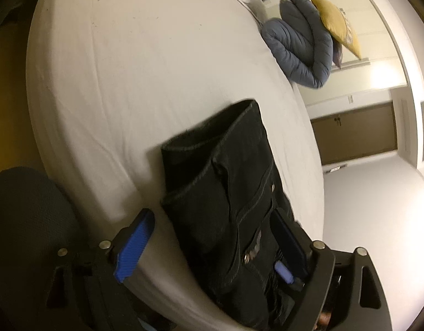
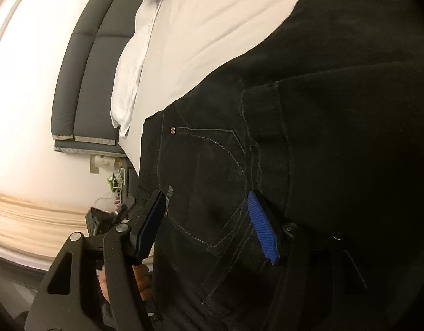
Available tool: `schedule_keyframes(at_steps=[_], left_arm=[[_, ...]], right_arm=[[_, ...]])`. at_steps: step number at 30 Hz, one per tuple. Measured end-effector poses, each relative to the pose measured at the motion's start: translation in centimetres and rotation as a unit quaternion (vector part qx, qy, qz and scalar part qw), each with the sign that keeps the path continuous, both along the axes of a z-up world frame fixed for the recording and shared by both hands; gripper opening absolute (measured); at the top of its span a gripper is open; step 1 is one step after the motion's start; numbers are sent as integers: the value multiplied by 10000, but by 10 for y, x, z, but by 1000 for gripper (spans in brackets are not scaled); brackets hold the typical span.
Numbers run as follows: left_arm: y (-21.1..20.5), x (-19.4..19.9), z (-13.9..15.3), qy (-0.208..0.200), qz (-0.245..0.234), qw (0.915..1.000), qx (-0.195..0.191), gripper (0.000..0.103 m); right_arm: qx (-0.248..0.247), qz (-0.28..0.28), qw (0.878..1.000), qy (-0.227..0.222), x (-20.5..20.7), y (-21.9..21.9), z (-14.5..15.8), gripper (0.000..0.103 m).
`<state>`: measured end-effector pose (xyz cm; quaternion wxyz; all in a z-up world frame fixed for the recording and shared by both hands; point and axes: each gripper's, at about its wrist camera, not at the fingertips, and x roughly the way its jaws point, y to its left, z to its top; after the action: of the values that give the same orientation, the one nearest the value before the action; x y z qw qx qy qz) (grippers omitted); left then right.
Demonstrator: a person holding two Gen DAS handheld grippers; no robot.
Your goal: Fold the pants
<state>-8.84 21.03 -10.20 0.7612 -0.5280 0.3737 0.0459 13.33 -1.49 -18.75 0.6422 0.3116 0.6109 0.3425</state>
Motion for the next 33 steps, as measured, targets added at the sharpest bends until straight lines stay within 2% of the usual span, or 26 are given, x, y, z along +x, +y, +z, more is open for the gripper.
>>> schedule_keyframes(at_steps=[2,5,6,7,11,13,16,22,26,30,33], left_arm=[[2,5,0,-58,58,9999,-64,93],[7,6,1,-73,60,9999,-106,91],[7,10,1,-62,32,9999,-82,83],[9,14,2,-39,16,10000,-85,68],[16,26,-2,90,-18,9996,-261,43],[19,27,-4,145,4,9993,-338,28],[17,27,4,149,-45,9997,-168,16],[-3,29,38,-161,-217,9982,544,14],[-30,37,77,-528,-612,9903,1127,13],[-79,45,124,-1092,-1175,9719,1720,13],[-119,49,146,-1369,-1606,9558,2048,13]], right_arm=[[25,-38,10000,11,0,0,-1,60],[28,-55,10000,20,0,-5,-2,60],[27,-56,10000,24,0,-6,-2,60],[28,-59,10000,31,0,-12,-1,61],[7,-64,10000,26,0,-12,1,62],[9,-60,10000,15,0,-15,2,62],[40,-87,9999,45,0,-16,1,62],[-55,-94,9999,-5,-1,-15,4,61],[-107,-101,9999,-17,-1,-11,4,61],[-141,-158,9997,-81,-2,-7,4,61],[-17,-209,9998,-51,-1,-8,7,62]])
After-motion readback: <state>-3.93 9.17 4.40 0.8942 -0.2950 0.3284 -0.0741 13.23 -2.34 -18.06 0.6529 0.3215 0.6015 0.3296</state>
